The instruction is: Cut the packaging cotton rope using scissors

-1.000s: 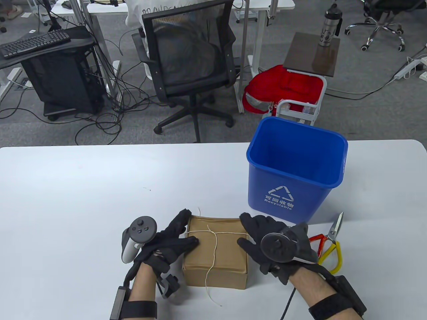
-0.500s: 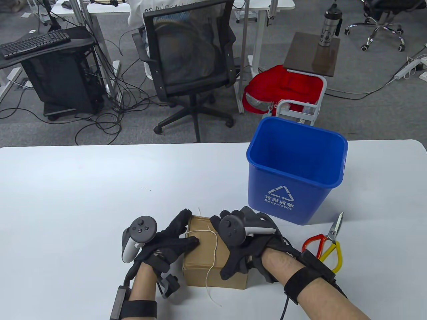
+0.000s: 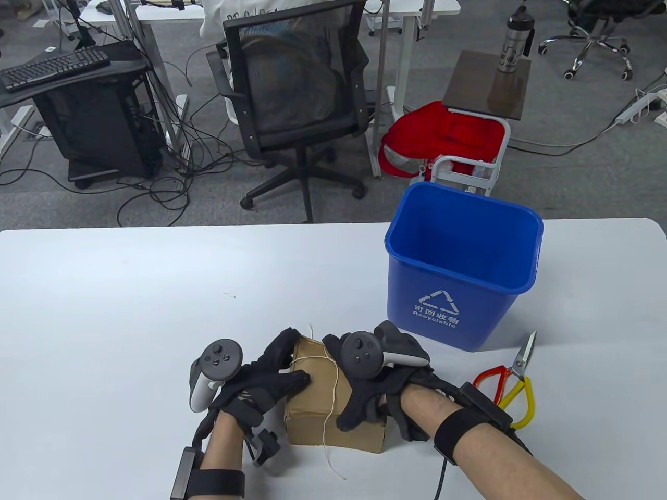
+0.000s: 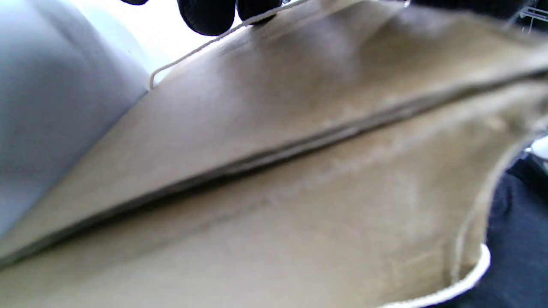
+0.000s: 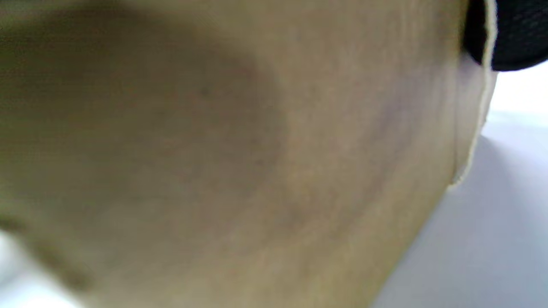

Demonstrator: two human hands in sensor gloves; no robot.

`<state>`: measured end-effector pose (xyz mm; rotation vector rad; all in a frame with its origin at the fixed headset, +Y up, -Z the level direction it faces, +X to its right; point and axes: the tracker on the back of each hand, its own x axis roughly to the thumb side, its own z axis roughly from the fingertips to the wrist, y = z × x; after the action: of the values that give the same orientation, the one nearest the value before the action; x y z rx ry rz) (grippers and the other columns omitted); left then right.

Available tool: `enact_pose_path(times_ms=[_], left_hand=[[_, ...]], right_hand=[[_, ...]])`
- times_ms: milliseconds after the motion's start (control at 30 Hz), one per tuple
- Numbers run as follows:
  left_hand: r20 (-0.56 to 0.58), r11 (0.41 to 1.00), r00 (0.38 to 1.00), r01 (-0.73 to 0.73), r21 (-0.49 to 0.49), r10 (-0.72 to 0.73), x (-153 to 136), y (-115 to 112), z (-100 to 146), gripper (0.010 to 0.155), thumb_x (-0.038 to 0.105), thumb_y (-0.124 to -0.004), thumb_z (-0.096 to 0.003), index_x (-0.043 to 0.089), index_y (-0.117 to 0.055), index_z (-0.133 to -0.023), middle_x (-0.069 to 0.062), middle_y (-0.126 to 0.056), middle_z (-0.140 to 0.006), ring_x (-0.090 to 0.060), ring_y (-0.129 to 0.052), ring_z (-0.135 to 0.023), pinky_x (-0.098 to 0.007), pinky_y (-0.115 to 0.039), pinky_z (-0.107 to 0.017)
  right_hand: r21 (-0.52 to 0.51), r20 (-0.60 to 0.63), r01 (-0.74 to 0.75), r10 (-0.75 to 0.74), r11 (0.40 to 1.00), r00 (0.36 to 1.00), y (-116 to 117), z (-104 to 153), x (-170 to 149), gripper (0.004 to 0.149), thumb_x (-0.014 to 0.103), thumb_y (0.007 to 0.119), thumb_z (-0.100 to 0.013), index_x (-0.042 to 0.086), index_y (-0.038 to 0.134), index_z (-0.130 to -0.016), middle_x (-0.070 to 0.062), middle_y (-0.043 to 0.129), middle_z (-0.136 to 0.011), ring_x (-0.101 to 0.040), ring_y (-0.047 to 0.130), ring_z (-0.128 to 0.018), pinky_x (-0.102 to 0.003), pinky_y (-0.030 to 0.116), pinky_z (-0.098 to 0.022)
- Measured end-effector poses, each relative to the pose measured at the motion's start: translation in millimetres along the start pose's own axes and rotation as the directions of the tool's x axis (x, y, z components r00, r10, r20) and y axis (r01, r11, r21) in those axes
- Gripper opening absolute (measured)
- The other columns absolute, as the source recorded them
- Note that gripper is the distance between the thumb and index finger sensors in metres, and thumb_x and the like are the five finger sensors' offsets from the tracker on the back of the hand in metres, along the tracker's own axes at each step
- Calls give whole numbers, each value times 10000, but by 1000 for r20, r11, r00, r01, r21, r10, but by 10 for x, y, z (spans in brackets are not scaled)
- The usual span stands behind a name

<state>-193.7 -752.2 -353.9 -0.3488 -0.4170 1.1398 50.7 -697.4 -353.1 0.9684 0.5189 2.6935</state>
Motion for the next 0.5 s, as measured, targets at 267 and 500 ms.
enact_pose_path(times_ms=[267, 500], left_hand=[[40, 973, 973, -229, 16, 228, -113, 54, 0, 745, 472, -657, -619, 135, -311, -1186, -274, -436, -1173, -604, -456, -1049, -792, -374, -679], [62, 986, 994, -100, 131, 93, -14, 119, -33, 665, 358, -684, -608, 215, -374, -1179, -247, -421, -1176, -577, -478, -1050, -784, -386, -686]], right_hand=[[-195, 28, -30, 37, 980, 999, -76, 193, -43, 1294, 718, 988, -249, 79, 257, -1105, -340, 334, -1120, -616, 384, -949, -828, 713, -370], [-355, 23, -182, 203, 917, 979, -347, 360, 72, 1291, 695, 1004, -250, 105, 239, -1106, -319, 293, -1136, -605, 339, -975, -845, 671, -417]])
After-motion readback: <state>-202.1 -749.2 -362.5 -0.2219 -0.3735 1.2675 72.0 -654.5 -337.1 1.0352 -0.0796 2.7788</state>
